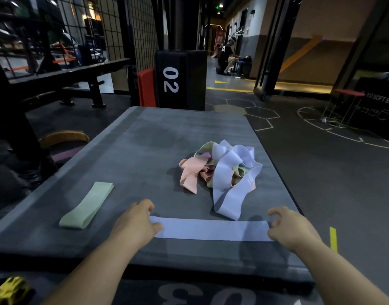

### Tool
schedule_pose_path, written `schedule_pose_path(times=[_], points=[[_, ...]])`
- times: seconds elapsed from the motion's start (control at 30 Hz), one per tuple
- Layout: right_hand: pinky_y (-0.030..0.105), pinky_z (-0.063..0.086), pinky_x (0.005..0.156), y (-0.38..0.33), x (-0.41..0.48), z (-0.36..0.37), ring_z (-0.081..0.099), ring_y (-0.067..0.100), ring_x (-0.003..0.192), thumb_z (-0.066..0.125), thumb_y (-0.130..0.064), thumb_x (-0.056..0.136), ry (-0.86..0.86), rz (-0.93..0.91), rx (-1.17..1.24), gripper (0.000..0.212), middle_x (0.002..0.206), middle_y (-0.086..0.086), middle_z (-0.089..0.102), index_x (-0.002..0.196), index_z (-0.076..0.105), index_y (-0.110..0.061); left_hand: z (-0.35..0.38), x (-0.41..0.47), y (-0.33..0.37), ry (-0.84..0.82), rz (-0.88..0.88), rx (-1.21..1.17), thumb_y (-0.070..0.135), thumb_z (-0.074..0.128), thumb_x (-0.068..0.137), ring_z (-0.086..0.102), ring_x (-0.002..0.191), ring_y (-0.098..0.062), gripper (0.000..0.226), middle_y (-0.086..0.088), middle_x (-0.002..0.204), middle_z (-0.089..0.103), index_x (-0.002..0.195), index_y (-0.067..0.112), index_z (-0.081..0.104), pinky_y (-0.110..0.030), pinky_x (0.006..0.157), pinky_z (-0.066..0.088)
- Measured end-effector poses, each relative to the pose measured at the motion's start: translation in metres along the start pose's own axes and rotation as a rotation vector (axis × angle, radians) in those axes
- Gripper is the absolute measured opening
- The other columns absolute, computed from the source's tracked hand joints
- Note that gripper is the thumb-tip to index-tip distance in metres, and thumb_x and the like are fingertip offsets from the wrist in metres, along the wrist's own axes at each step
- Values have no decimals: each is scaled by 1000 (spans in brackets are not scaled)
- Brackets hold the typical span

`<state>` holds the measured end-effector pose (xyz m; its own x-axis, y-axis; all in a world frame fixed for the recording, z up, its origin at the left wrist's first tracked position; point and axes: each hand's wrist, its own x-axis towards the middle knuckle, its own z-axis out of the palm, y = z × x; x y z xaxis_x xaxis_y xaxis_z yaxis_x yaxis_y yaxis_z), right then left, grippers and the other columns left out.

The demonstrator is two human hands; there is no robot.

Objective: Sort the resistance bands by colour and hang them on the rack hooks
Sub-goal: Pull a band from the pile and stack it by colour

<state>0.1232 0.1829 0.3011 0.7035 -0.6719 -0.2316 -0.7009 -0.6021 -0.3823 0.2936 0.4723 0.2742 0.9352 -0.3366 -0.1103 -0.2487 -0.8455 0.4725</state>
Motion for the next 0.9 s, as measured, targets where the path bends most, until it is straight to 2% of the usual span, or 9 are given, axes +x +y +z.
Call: schedule_pose_path(times=[0.07,0.17,0.33,0.47,0.57,0.63,0.73,0.8,0.9], points=[[23,45,62,-3,-2,0,58,9,82,54,-13,82,16,-66,26,45,98,-10,60,124,54,-29,-2,0,1,-12,-48,19,42,66,82,56,99,-18,46,3,118,51,119,24,45,-27,82,46],[22,48,73,-8,-2,5,59,5,85,62,-21,83,-25,-150,28,29,95,-15,59,109,62,-33,-5,-1,3,-38,-110,52,46,66,81,57,98,-18,51,4,115,55,121,23,45,-26,78,45],[21,45,76,-11,0,13,58,7,90,68,-34,81,-92,-211,-84,29,99,-12,59,110,64,-33,-7,-4,6,-17,-144,116,47,63,81,55,82,-16,29,7,92,57,90,24,48,-26,59,36],[24,50,80,-12,2,13,59,7,91,67,-37,82,-89,-204,-88,26,100,-12,61,107,64,-32,-8,-3,5,-7,-106,54,39,63,80,55,76,-17,25,6,85,57,87,23,45,-27,58,39],[23,49,77,-18,3,12,59,6,88,64,-37,85,-59,-221,-59,17,94,-15,62,102,64,-33,-7,6,4,-60,-77,-120,32,65,79,59,76,-17,24,5,80,59,94,26,48,-29,68,46],[22,49,76,-25,2,14,60,4,86,65,-34,87,-21,-262,39,6,89,-17,64,92,64,-36,-7,10,9,-100,-63,-337,29,68,79,60,70,-17,23,3,80,61,94,28,50,-30,68,49],[14,48,74,-42,-5,19,61,-2,83,66,-29,87,-25,-336,256,13,86,-17,67,83,66,-41,-8,7,25,-180,-33,-630,25,69,83,57,64,-13,18,2,88,59,96,28,56,-26,63,49],[7,44,71,-55,-11,25,61,-8,82,64,-26,90,-89,-400,323,18,85,-22,67,84,66,-43,-6,2,36,-240,-6,-741,24,68,84,56,60,-11,14,2,85,54,96,25,61,-27,66,53],[12,47,72,-73,-18,35,61,-5,75,61,-27,94,-169,-482,404,18,78,-23,67,81,65,-40,3,-2,47,-293,69,-781,28,71,83,58,56,-10,12,4,71,59,93,25,65,-35,75,57]])
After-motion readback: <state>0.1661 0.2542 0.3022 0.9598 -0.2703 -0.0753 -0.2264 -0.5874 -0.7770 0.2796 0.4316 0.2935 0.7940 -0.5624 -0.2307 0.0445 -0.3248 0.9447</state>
